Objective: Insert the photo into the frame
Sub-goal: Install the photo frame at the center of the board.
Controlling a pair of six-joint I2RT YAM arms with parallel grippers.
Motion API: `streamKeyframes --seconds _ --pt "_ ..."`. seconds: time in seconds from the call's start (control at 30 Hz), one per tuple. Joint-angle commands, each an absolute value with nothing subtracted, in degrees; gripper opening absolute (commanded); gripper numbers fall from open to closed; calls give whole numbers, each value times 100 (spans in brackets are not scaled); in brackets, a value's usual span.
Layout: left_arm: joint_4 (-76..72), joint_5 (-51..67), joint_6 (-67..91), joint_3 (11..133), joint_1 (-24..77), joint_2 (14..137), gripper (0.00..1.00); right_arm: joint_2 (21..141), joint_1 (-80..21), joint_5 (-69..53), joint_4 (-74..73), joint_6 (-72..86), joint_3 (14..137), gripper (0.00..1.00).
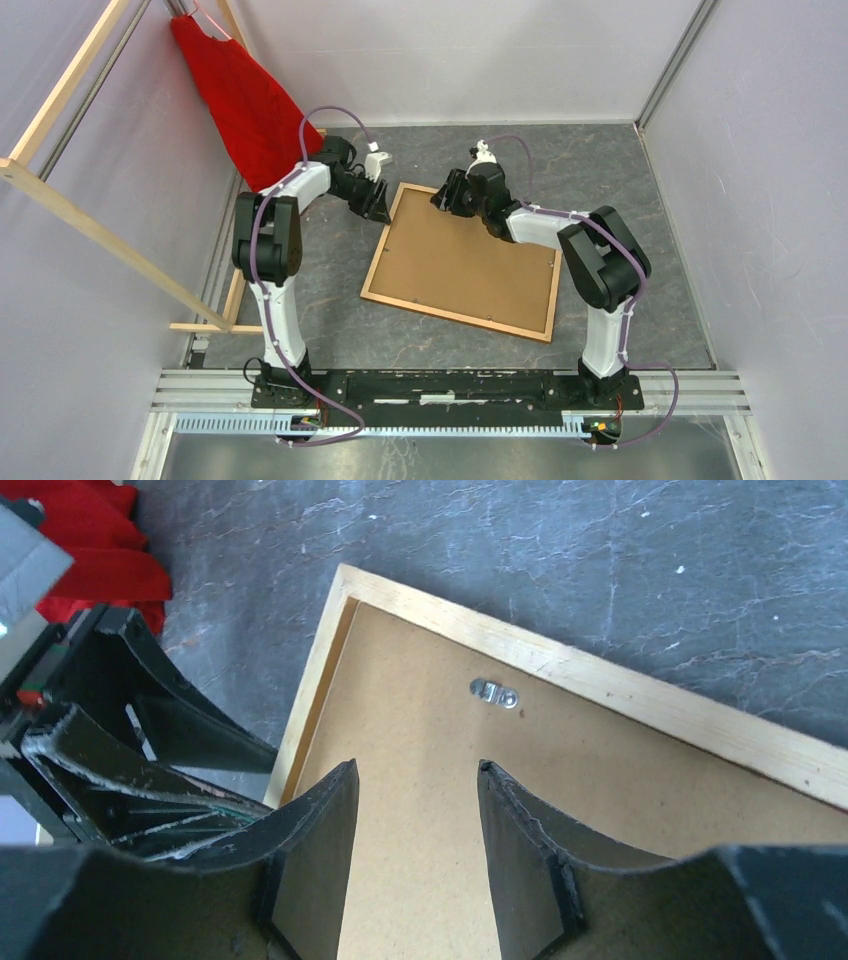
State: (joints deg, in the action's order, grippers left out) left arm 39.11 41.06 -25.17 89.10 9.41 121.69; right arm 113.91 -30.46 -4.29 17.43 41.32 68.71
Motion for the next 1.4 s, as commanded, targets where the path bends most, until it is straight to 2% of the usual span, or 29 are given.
streamKeyframes --seconds 0.0,0.13,0.3,1.37 --pt "3921 4099 -2325 9181 1023 12307 45 11703 -3004 -513 1601 3912 7432 54" --pt "3920 4044 -2372 9140 1028 12378 37 11972 -2990 -538 1521 3940 7707 50" --pt "3836 4035 -2373 8988 1028 12348 34 12234 -2993 -619 1552 4037 7905 48" --pt "3771 4049 -2590 8642 1028 12146 33 12747 -2869 -396 1728 4260 8151 42"
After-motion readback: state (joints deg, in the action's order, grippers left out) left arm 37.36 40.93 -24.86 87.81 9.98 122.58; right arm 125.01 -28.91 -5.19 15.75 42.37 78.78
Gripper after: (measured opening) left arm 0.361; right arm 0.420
